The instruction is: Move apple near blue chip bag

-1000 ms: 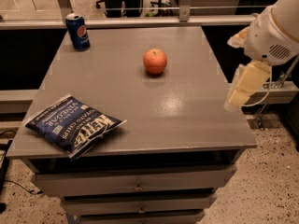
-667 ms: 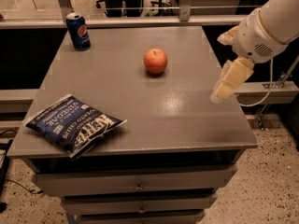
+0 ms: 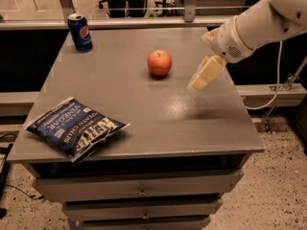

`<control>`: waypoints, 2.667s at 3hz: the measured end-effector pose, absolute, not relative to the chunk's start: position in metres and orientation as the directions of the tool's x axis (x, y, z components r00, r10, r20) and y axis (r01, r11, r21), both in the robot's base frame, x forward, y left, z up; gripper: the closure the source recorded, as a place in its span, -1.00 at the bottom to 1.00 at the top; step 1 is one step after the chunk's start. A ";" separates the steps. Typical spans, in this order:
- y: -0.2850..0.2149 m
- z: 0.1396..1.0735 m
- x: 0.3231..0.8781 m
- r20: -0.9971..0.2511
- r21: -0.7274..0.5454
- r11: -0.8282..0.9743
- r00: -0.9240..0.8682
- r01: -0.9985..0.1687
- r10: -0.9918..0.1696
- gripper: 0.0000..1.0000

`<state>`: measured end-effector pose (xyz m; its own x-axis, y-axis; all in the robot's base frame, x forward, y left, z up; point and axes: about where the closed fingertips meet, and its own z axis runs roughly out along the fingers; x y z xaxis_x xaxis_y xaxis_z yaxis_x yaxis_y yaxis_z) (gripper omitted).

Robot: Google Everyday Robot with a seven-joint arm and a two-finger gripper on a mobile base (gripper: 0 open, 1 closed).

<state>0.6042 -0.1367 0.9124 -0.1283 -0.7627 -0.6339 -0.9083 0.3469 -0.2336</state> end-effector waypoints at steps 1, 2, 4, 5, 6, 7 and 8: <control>-0.095 0.893 0.658 -0.713 -0.175 0.387 -0.155 -0.906 -0.684 -1.00; -0.074 0.883 0.677 -0.739 -0.127 0.401 -0.183 -0.907 -0.648 -1.00; -0.047 0.862 0.698 -0.760 -0.038 0.413 -0.242 -0.910 -0.603 -0.78; -0.047 0.858 0.702 -0.766 -0.025 0.422 -0.254 -0.906 -0.590 -0.32; -0.052 0.861 0.705 -0.775 -0.025 0.430 -0.254 -0.902 -0.578 0.15; -0.056 0.876 0.705 -0.797 -0.039 0.434 -0.234 -0.900 -0.557 0.62; -0.064 0.905 0.699 -0.831 -0.058 0.430 -0.196 -0.901 -0.521 1.00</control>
Offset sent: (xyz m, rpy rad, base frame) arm 0.0976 0.0834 -0.0379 0.2176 0.0835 -0.0451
